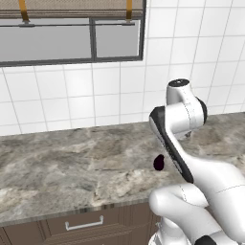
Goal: Open the fridge, remove the kiwi, eggplant, and chicken drumstick, and place them on any counter.
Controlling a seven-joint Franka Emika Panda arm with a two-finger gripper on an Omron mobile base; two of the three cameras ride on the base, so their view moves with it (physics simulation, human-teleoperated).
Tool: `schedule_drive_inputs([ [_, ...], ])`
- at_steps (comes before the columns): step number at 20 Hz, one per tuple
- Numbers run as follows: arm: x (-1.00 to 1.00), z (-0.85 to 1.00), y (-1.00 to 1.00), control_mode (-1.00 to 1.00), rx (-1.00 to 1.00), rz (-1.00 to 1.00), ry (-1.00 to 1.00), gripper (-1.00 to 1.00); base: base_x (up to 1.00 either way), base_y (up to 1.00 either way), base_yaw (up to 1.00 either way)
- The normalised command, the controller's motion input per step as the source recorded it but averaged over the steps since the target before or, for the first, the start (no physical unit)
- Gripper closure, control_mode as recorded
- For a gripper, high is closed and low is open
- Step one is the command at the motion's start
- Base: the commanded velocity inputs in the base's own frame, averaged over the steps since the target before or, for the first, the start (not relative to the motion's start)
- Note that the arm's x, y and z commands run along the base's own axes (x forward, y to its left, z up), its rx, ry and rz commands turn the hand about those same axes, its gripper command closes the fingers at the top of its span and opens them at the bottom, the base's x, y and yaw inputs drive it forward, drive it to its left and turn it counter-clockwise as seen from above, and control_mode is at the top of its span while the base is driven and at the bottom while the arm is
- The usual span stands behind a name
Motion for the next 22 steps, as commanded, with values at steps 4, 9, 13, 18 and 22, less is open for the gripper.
schedule_drive_inputs([
  [4, -0.16, 0.58, 0.00, -1.00, 0.00, 0.02, -0.01, -1.00, 0.00, 0.00, 0.00],
  [9, -0.22, 0.44, 0.00, -1.00, 0.00, 0.03, -0.04, -1.00, 0.00, 0.00, 0.00],
  [13, -0.37, 0.17, 0.00, -1.00, 0.00, 0.03, -0.13, -1.00, 0.00, 0.00, 0.00],
  [18, -0.55, 0.03, 0.02, -1.00, 0.00, 0.03, -0.17, -1.00, 0.00, 0.00, 0.00],
  [22, -0.53, 0.05, 0.00, -1.00, 0.00, 0.03, -0.14, -1.00, 0.00, 0.00, 0.00],
])
